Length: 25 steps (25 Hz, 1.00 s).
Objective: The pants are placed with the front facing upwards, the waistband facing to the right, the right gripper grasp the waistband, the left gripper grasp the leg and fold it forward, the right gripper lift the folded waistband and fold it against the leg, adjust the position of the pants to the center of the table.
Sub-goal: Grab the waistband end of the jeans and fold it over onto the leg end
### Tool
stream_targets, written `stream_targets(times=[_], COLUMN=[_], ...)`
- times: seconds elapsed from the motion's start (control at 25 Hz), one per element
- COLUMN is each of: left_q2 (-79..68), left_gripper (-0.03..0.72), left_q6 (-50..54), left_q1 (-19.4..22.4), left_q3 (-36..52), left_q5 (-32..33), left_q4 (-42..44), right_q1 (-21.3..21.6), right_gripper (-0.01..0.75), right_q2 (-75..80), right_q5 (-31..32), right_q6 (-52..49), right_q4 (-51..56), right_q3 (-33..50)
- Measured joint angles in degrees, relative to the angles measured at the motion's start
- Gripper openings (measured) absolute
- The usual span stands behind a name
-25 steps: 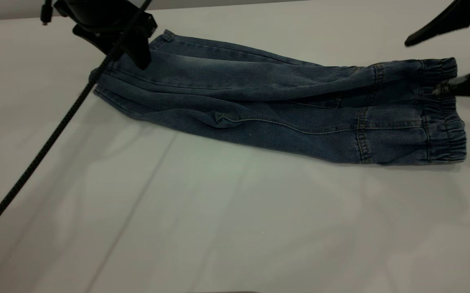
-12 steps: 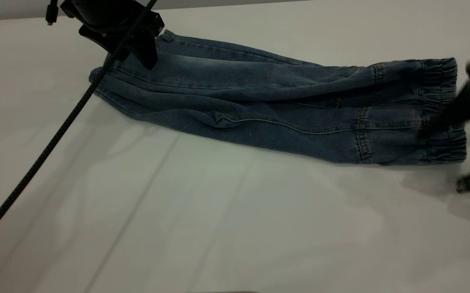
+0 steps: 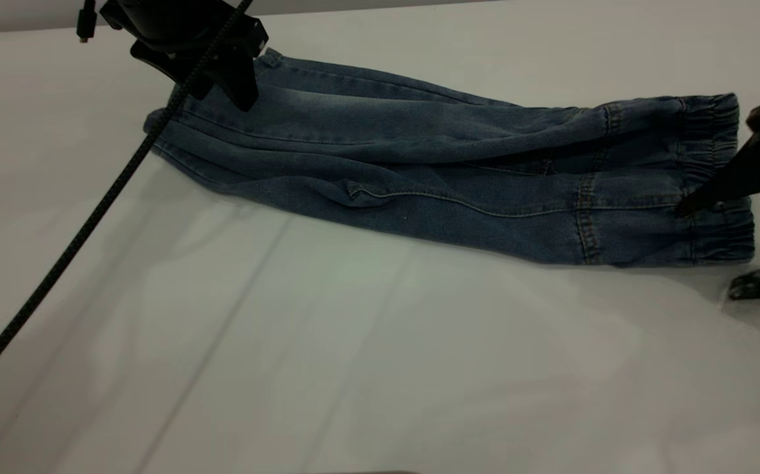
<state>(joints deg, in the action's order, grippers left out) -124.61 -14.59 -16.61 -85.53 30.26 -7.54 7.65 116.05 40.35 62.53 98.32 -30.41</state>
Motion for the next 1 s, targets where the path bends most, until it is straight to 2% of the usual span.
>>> stream_targets(times=[0.16,0.56,0.72,1.0], left_q2=[0.0,0.0,0.0,0.0], left_gripper=[0.417,0.417,0.417,0.417], left_q6=[0.0,0.0,0.0,0.0], left_q1=[0.0,0.0,0.0,0.0], left_q3=[0.0,0.0,0.0,0.0], left_q5=[0.13,1.29,1.42,1.42], left_q4=[-0.06,-0.1,-0.1,-0.1], right_q1=[0.0,0.0,0.0,0.0], right_gripper=[0.587,0.587,0.582,0.55], right_q2=[3.07,3.3,3.3,3.3], right_q5=[0.95,1.41,3.58,0.5], right_q6=[4.96,7.96,8.48,8.84], right_q4=[5.36,5.75,5.75,5.75], right_q3=[-0.66,-3.29,-3.63,-3.92])
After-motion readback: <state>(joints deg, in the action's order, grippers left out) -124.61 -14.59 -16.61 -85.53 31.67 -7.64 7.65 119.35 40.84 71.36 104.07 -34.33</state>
